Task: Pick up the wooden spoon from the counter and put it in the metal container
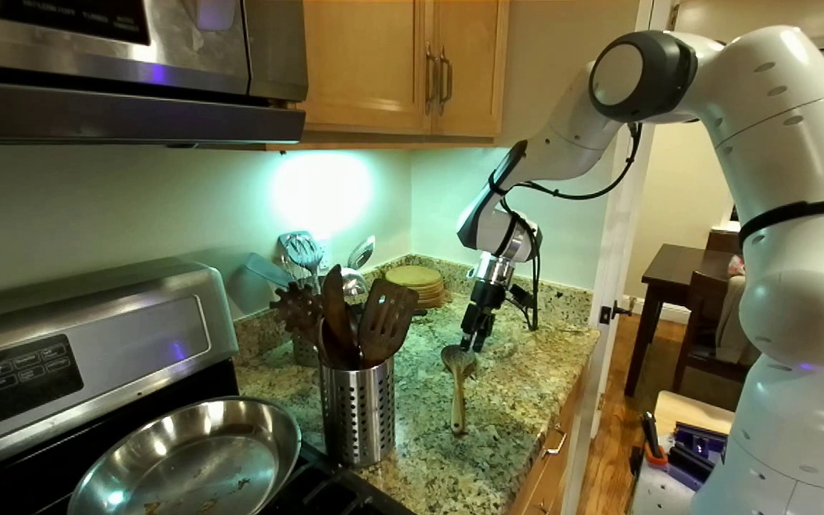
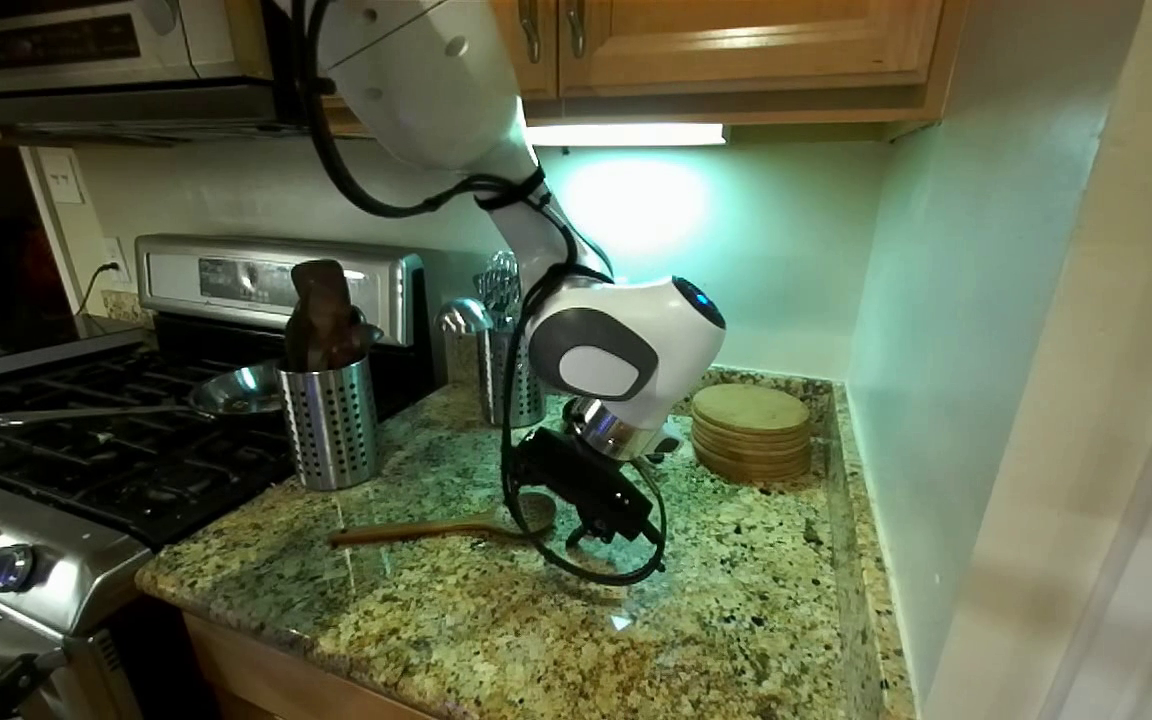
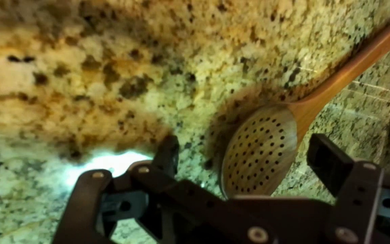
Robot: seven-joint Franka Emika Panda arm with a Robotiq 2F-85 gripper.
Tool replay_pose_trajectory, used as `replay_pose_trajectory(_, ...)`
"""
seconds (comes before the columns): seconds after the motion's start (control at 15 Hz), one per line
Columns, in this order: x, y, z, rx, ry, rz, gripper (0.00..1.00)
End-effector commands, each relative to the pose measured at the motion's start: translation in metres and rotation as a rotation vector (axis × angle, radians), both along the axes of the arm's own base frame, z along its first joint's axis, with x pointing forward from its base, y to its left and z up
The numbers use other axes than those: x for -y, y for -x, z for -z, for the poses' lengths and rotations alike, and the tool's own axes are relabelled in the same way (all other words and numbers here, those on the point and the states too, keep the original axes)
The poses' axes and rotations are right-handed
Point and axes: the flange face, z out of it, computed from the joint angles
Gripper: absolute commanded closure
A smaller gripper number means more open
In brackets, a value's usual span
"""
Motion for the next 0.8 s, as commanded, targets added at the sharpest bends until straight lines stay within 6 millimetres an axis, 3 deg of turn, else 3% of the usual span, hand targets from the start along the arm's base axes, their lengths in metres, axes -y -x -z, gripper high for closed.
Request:
replay_pose_trajectory(0.0, 0.02, -0.006, 0.019, 0.0, -0.092, 0.006, 0.0)
replay_pose_trajectory(0.33, 0.025, -0.02, 0.025, 0.009, -0.141, -0.006, 0.0)
replay_pose_trajectory(0.73, 0.009, -0.024, 0.014, 0.005, -0.141, -0.06, 0.0)
